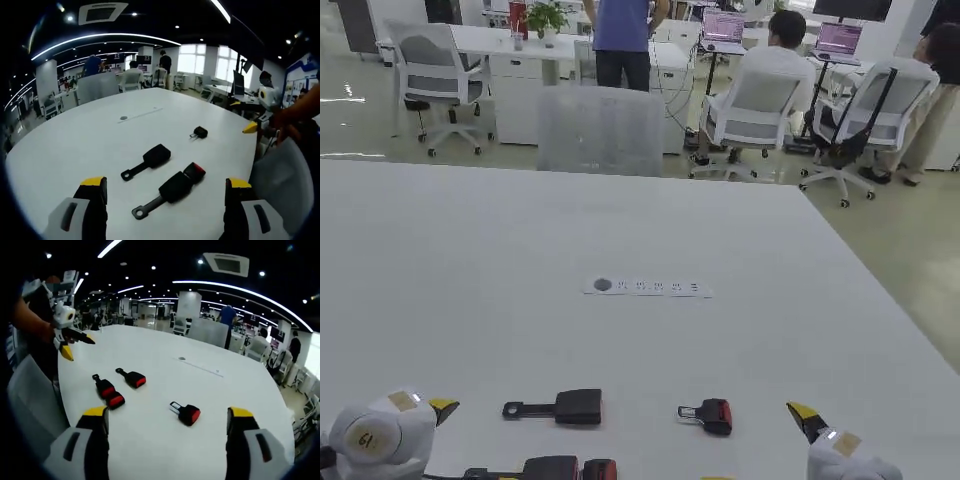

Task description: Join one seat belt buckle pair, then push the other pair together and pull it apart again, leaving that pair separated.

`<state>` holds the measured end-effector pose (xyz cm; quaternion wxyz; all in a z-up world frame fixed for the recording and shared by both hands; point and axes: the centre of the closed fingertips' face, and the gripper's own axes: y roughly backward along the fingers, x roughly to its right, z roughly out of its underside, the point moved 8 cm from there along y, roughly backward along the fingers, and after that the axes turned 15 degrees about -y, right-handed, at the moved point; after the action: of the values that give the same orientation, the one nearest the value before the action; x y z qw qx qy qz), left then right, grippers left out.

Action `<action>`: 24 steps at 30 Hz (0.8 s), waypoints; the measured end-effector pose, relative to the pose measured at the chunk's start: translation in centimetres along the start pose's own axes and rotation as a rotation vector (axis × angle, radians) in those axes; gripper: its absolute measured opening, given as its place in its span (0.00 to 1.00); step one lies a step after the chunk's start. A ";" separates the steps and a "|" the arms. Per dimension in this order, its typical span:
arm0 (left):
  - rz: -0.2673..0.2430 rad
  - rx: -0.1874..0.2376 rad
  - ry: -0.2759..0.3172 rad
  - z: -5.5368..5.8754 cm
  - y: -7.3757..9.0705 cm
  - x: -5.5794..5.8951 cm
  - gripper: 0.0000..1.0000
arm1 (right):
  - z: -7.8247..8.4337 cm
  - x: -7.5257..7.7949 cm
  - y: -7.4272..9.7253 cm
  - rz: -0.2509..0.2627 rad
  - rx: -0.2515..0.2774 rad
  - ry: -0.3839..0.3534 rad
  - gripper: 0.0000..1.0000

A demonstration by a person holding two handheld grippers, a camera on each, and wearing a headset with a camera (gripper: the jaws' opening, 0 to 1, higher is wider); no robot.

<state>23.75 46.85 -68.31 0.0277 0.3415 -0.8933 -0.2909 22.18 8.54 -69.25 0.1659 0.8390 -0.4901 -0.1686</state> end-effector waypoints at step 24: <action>0.006 0.022 0.028 1.4 2.1 1.0 1.00 | 1.4 -0.8 1.5 0.011 0.009 -0.018 1.00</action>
<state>21.41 48.24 -68.50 0.0373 0.3432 -0.8970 -0.2760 20.04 8.36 -69.79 0.1586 0.8355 -0.4967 -0.1733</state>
